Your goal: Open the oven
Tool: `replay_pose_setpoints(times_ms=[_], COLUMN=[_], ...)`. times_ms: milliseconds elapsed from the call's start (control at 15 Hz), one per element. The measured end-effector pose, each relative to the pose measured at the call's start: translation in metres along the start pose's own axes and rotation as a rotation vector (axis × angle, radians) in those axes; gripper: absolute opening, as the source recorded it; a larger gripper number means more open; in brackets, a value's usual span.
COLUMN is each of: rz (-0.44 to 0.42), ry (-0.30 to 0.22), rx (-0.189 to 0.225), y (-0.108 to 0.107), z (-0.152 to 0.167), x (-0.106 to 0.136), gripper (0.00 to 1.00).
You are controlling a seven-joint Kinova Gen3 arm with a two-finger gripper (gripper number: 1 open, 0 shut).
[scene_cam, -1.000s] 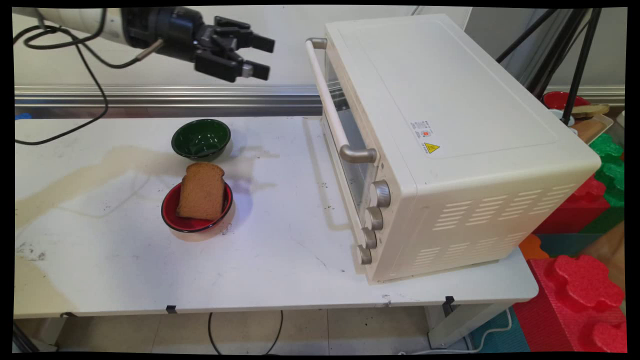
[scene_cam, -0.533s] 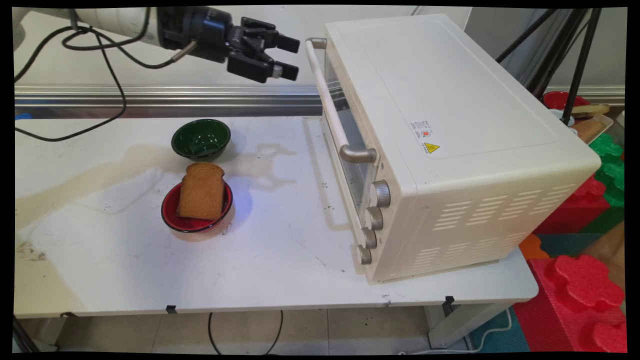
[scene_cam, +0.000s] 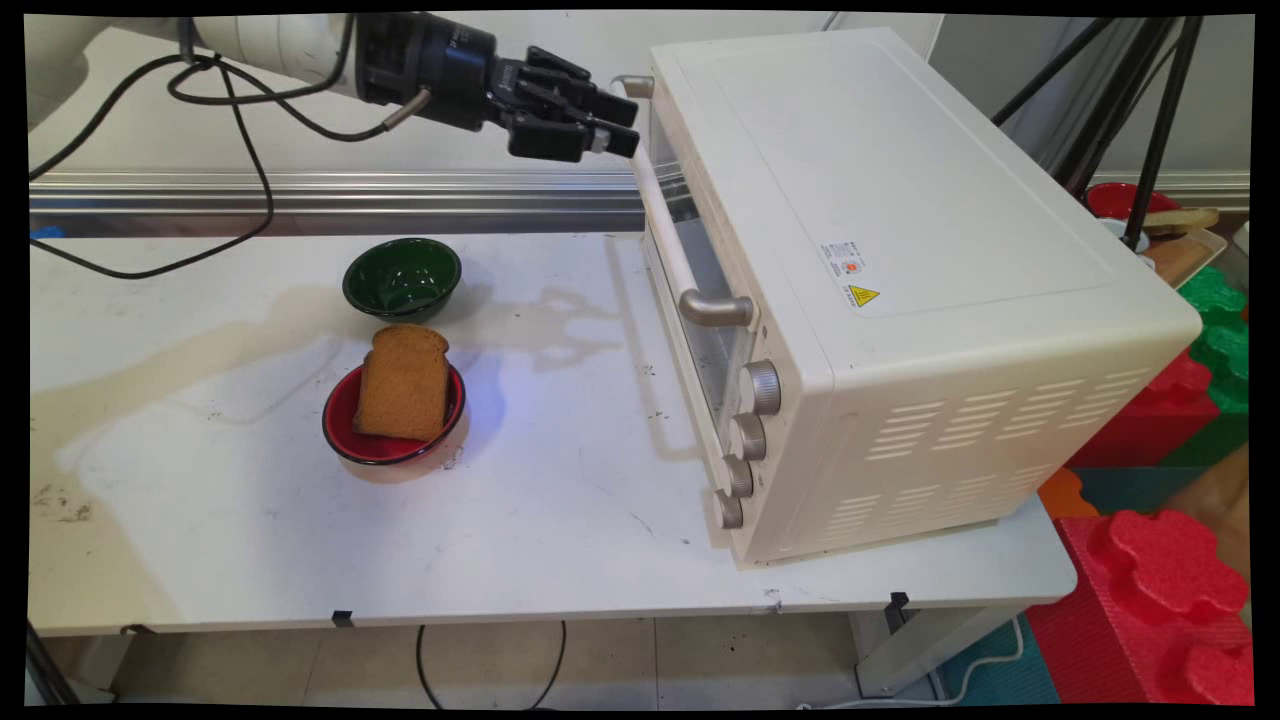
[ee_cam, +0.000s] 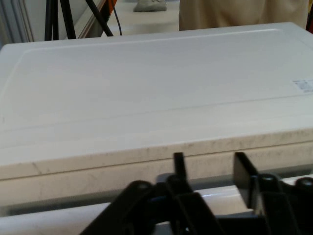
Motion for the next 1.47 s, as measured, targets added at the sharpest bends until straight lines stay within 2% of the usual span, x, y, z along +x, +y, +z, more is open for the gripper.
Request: replay_pose_setpoints(times_ms=[600, 1467], rz=[0.026, 0.048], ry=[-0.049, -0.086], rx=[-0.009, -0.011], y=[-0.003, -0.008], z=[0.023, 0.037], x=[-0.006, -0.009], gripper=[0.0, 0.0])
